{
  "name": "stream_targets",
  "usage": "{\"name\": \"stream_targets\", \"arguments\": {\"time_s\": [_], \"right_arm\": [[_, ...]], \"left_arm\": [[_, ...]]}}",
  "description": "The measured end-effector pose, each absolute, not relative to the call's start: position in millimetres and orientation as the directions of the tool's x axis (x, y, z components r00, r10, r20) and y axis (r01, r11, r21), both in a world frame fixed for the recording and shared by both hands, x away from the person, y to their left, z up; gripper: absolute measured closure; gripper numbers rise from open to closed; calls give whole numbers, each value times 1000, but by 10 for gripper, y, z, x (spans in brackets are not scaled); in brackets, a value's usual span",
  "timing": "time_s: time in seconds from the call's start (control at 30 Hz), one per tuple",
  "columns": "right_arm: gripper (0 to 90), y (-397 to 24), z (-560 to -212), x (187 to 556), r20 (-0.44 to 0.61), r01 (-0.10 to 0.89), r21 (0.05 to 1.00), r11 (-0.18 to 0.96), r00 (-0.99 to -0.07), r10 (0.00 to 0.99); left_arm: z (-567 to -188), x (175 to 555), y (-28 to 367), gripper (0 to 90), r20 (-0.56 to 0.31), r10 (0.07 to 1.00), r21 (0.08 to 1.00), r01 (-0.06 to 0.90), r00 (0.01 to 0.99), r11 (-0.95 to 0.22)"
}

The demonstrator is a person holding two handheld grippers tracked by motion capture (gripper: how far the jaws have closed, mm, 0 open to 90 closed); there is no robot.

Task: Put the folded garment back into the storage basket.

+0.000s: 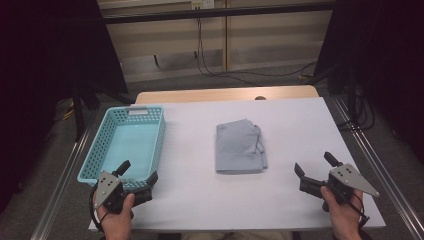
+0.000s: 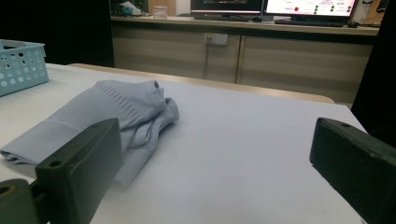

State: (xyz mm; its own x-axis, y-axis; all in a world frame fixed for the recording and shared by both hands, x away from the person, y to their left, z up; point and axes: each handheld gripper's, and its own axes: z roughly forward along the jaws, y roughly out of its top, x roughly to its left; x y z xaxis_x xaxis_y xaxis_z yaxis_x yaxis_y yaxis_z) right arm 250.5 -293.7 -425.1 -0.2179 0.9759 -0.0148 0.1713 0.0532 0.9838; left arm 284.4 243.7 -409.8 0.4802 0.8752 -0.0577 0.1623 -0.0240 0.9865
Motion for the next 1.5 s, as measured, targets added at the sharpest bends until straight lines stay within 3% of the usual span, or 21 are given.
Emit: {"name": "stream_targets", "arguments": {"time_s": [0.57, 0.93, 1.5], "right_arm": [[21, -2904, -4280, 2596, -24, 187, 980, 73, -254, 967], [20, -2714, -4257, 2623, -17, 209, 974, 86, -310, 951], [13, -2533, -4237, 2727, 20, 245, 967, 72, -353, 935]], "left_arm": [[-4096, 2875, 2394, 18, -63, 875, 983, 180, 480, -27], [-4047, 2885, 2216, 24, -33, 824, 979, 186, 565, -88], [-4037, 3125, 1788, 43, -74, 739, 968, 226, 670, -108]]}}
